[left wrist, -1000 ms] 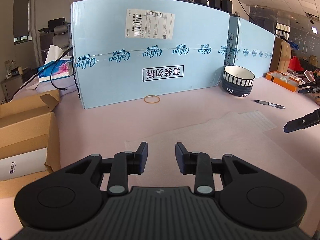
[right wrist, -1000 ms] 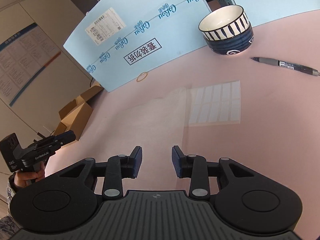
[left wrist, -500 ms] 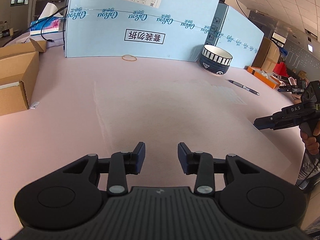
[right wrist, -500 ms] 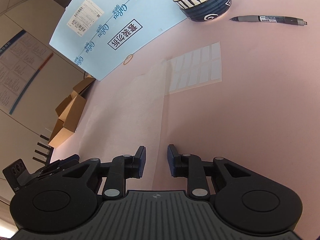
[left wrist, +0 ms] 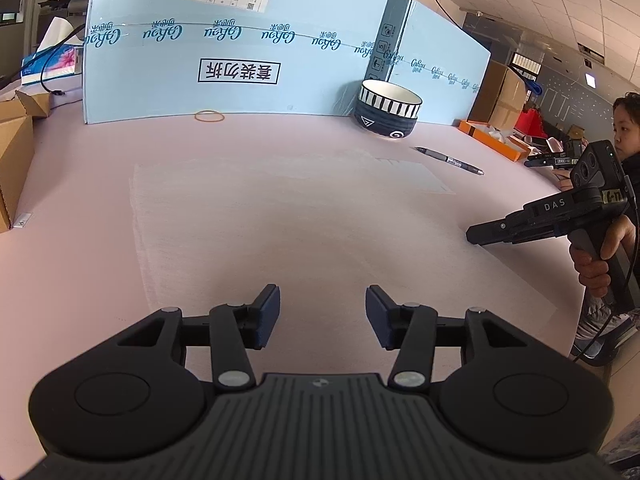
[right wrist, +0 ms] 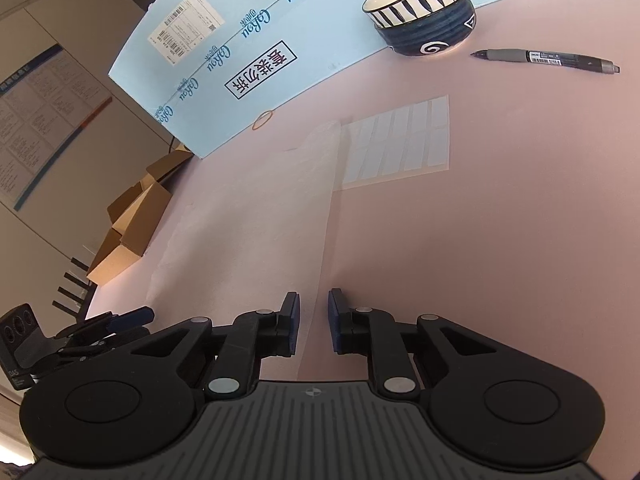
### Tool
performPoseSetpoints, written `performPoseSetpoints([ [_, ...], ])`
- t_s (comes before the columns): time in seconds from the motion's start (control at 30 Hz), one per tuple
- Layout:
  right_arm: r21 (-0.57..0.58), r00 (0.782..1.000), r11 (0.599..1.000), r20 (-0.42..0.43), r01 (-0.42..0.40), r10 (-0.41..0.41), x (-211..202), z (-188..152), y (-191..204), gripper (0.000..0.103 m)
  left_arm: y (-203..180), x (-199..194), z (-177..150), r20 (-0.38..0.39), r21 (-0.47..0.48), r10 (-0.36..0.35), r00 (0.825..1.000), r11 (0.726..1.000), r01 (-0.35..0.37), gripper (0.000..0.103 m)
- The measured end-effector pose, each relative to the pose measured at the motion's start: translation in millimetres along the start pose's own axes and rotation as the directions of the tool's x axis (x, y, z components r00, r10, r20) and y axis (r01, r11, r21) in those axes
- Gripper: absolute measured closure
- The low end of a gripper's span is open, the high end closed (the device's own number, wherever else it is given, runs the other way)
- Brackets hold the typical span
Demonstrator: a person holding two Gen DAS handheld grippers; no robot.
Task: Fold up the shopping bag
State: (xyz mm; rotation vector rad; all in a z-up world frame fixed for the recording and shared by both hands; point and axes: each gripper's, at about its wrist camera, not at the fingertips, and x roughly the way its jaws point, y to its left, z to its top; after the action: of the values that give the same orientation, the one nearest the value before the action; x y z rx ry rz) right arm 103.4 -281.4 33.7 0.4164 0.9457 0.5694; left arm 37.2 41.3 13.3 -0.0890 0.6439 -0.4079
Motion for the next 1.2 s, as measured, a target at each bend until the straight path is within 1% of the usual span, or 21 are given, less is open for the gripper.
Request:
performPoseSetpoints([
  [0.03, -0.004, 1.0, 1.0, 0.0, -0.001, 0.001, 0, 0, 2, 0.088, -1, 0, 0, -0.001, 0.006, 0.002, 1.0, 1.0, -0.002, 0.054],
  [0.17, 0.025, 0.999, 0.999, -0.02, -0.024, 0.025, -1, 0, 1, 0.088, -3, -5, 0, 0.003, 0.023, 0.015, 1.0, 1.0, -0.015, 0.054],
  [0.3, 0.062, 0.999, 0.997, -0.023, -0.044, 0.045, 0, -4, -2, 0.088, -2, -9, -2, 0.007, 0.02, 0.0, 1.0, 1.0, 0.0, 0.053],
  [0.37, 0.081, 0.999, 0.996, -0.014, -0.038, 0.039, 0, -5, -4, 0.095, -2, -8, -3, 0.007, 0.015, -0.001, 1.0, 1.0, 0.001, 0.053],
  [0.43, 0.117, 0.999, 0.992, -0.011, -0.043, 0.045, 0, -6, -8, 0.097, -3, -6, -3, 0.005, 0.014, -0.005, 1.0, 1.0, 0.005, 0.053],
  [0.6, 0.143, 0.997, 0.987, 0.003, -0.071, 0.071, -2, -8, -8, 0.097, -6, -6, -4, 0.008, 0.014, -0.018, 1.0, 1.0, 0.018, 0.053],
  [0.7, 0.157, 0.996, 0.984, 0.011, -0.087, 0.087, -2, -10, -7, 0.098, -7, -5, -7, 0.001, 0.002, -0.007, 1.0, 1.0, 0.007, 0.053],
  [0.8, 0.151, 0.993, 0.982, 0.029, -0.117, 0.114, -3, -11, -1, 0.098, -9, -8, -13, 0.006, -0.012, -0.012, 1.0, 1.0, 0.013, 0.053],
  [0.9, 0.137, 0.987, 0.978, 0.054, -0.155, 0.149, -6, -9, 8, 0.098, -9, -11, -16, 0.005, -0.018, -0.038, 0.999, 0.999, 0.038, 0.053],
  [0.97, 0.126, 0.984, 0.977, 0.065, -0.174, 0.167, -6, -6, 15, 0.098, -8, -8, -18, -0.006, -0.027, -0.038, 0.999, 0.999, 0.038, 0.053],
  [1.1, 0.095, 0.976, 0.973, 0.081, -0.21, 0.203, -7, -1, 33, 0.098, -10, -10, -21, 0.008, -0.025, -0.03, 1.0, 0.999, 0.03, 0.053],
  [1.2, 0.066, 0.968, 0.967, 0.077, -0.246, 0.241, -4, 2, 48, 0.098, -10, -12, -23, 0.015, -0.023, -0.026, 1.0, 0.999, 0.026, 0.053],
])
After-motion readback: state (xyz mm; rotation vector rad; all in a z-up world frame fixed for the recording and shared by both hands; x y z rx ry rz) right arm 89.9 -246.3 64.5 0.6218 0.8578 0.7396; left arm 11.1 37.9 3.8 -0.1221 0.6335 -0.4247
